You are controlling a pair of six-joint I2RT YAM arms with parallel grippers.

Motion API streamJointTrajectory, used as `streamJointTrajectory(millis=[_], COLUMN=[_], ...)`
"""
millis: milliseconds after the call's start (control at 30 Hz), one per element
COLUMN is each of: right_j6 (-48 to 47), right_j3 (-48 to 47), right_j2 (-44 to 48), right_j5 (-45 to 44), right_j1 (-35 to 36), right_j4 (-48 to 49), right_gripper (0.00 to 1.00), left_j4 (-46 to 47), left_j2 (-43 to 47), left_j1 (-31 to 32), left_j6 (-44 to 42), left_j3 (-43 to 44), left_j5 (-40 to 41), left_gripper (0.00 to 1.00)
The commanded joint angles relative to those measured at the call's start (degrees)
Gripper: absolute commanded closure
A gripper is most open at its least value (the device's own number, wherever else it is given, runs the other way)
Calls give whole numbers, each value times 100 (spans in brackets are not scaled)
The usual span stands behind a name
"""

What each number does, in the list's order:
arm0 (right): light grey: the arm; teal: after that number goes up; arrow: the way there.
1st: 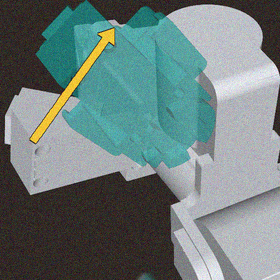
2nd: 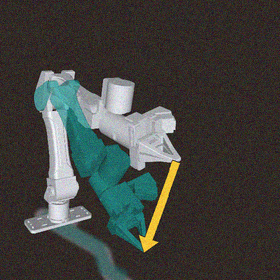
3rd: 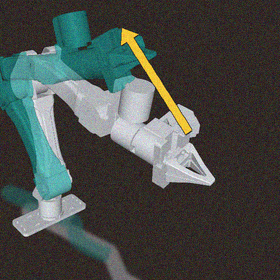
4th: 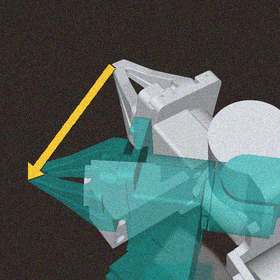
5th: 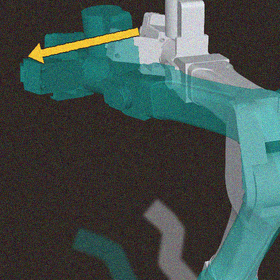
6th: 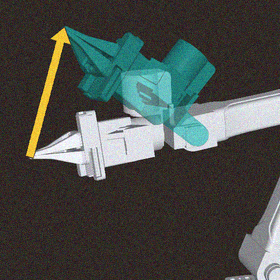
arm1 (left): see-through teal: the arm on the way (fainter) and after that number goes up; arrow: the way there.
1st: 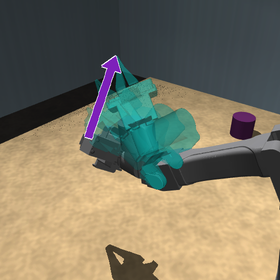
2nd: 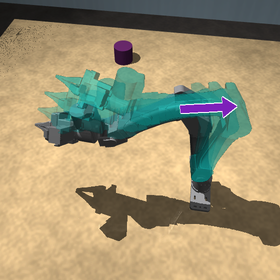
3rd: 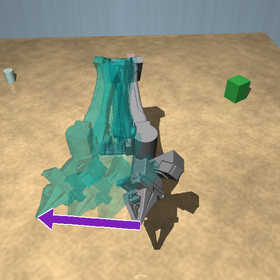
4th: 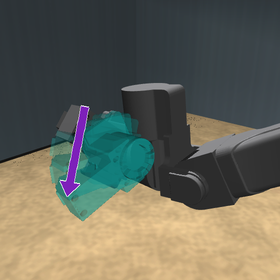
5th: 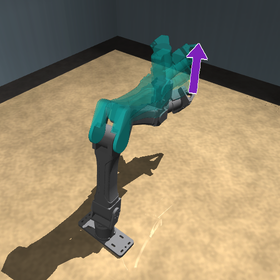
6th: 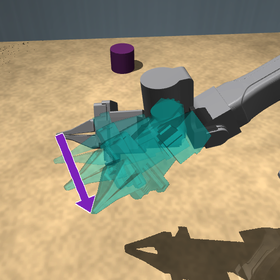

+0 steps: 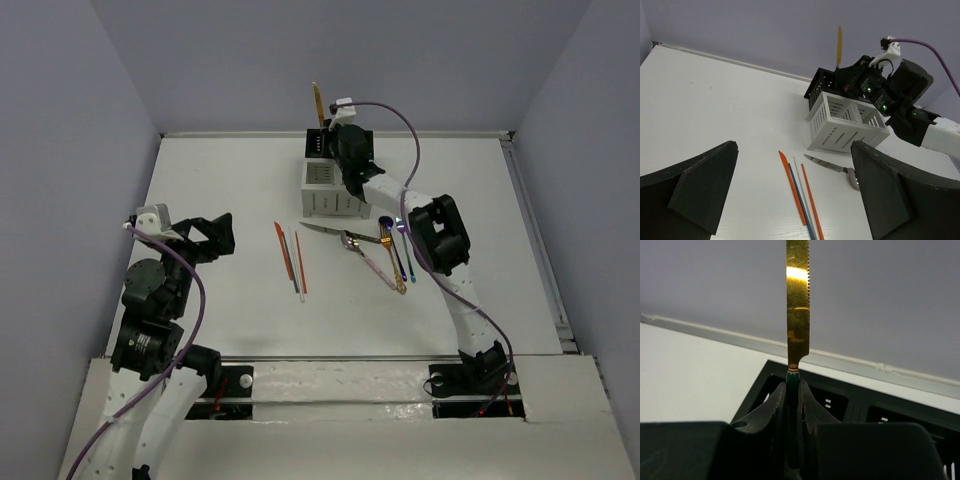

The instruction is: Sort the eating utensils into containers

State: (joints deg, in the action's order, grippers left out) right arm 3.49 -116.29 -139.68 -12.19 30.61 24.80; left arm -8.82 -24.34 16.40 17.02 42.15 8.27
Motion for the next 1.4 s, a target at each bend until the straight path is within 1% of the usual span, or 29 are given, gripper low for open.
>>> streamJointTrajectory(millis=[0,33,67,133,167,200,233,300,400,500,533,567,600,633,700,733,767,800,833,867,900,933,967,1000,1067,1100,1200,1267,1367], right_j6=[-6,-15,-15,-23,3,20,47,82,161,301,363,494,652,653,872,917,995,1022,1066,1075,1049,1023,1022,1049,1110,1102,1128,1145,1163], right_j3=[221,264,291,370,431,554,598,590,625,888,1037,1421,1851,1856,2451,2671,3143,3409,3690,4249,4490,4692,5008,5141,5440,5737,6169,6259,6338], right_j2=[195,213,230,318,370,432,537,643,906,1407,1582,1775,2177,2390,3006,3217,3436,3908,4157,4411,4649,5112,5317,5511,6028,6188,6618,6716,6840], right_j5=[164,173,199,234,252,313,348,453,559,621,647,691,804,892,1112,1139,1157,1157,1140,1105,1061,843,684,447,523,707,997,981,999], right_j1=[6,6,6,6,6,6,6,6,6,6,6,6,6,6,6,67,68,68,68,68,68,68,68,68,68,68,68,68,68], right_j4=[562,579,579,640,727,754,755,650,377,140,87,26,-27,-115,-553,-738,-1079,-1221,-1484,-1626,-1810,-2064,-2650,-2951,-3610,-3779,-4349,-4701,-4800], right_gripper=[84,81,81,71,65,53,46,44,43,43,43,43,43,44,45,45,46,47,47,49,51,52,54,56,58,59,60,59,58], left_j4=[346,346,346,346,346,346,346,355,363,328,320,319,319,319,319,319,311,302,302,319,319,311,311,311,328,328,337,320,293], left_j2=[-71,-71,-71,-54,-54,-45,-45,-36,-18,-18,-1,8,34,34,34,26,17,-9,-10,-44,-45,-97,-141,-159,-194,-203,-203,-203,-185], left_j1=[-23,-23,-23,-23,-23,-23,-23,-23,-23,-76,-76,-76,-76,-128,-129,-129,-129,-129,-129,-129,-129,-129,-129,-129,-129,-129,-129,-129,-129], left_j6=[-41,-40,-40,-49,-41,-49,-58,-49,-49,-67,-58,-58,-58,-58,-49,-49,-41,-49,-32,-40,-32,-23,-5,-5,3,4,4,4,-5], left_j3=[83,83,83,83,83,74,65,65,65,74,74,65,65,56,39,30,30,30,4,4,-5,-5,-5,-5,-14,-14,-31,-32,-32], left_j5=[-115,-124,-124,-124,-124,-115,-115,-115,-107,-80,-80,-72,-63,-63,-80,-80,-106,-124,-159,-185,-203,-229,-282,-317,-379,-388,-440,-432,-397], left_gripper=[1,1,1,1,1,1,1,1,1,1,1,1,1,1,1,1,1,1,1,1,1,1,1,1,1,1,1,1,1])
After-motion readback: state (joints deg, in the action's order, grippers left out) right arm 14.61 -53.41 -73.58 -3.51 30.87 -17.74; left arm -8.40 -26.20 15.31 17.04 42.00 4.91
